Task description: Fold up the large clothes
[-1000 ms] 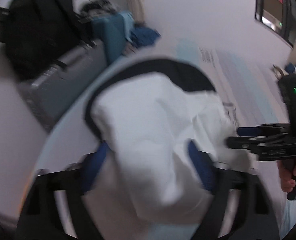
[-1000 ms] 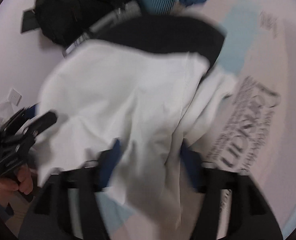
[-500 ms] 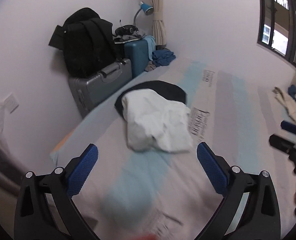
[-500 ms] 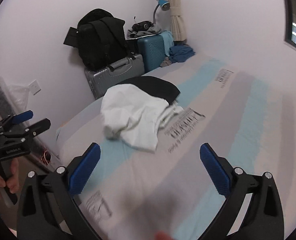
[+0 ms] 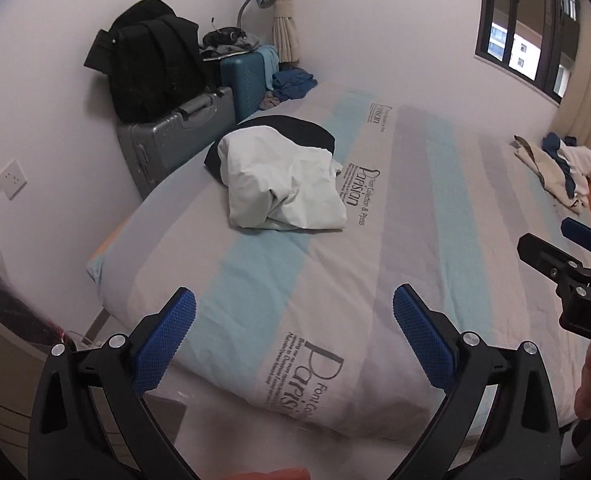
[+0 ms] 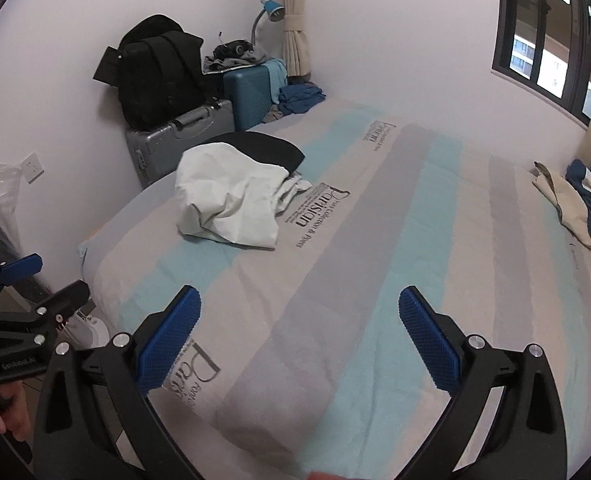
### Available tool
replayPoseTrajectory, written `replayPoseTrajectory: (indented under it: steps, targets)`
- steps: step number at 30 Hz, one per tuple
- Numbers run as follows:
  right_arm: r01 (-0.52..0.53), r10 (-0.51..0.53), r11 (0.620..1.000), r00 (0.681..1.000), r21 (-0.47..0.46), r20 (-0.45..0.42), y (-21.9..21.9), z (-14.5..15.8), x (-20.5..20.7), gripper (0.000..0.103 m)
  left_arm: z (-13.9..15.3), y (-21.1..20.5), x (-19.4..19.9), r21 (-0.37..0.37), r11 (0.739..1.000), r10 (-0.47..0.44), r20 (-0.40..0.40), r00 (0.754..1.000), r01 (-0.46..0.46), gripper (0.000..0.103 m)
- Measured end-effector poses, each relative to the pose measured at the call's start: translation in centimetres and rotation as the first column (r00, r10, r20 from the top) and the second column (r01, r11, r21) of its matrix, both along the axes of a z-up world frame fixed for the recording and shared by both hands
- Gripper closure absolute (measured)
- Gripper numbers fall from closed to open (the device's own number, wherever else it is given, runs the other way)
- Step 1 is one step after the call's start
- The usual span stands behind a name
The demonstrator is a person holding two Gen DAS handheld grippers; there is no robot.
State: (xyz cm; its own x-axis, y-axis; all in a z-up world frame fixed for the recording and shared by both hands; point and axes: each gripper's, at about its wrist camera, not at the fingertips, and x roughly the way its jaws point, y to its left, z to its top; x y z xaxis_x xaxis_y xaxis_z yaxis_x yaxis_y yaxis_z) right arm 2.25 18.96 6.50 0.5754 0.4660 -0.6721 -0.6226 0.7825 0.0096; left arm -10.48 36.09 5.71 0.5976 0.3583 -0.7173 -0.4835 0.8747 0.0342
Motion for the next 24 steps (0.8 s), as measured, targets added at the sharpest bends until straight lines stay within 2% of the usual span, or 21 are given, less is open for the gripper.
replayPoseTrajectory:
  steps: [9, 13, 24]
  targets:
    - [-0.027, 0.026, 0.999, 0.999, 0.027, 0.031, 1.3, -0.6, -2.7, 0.007, -0.3, 0.7, -2.0, 0.009, 1.0, 0.0, 0.031, 1.0, 0.0, 0.006]
    - [-0.029, 0.029, 0.999, 0.999, 0.04, 0.019, 0.9, -0.9, -3.2, 0.007, -0.2, 0.4, -2.8, 0.01, 1.0, -0.006, 0.048, 0.999, 0.006, 0.006]
    - [-0.045, 0.044, 0.998, 0.998, 0.046, 0.038, 0.0, -0.8, -4.3, 0.007, -0.4, -0.5, -3.5, 0.01, 1.0, 0.008, 0.044, 0.999, -0.009, 0.006]
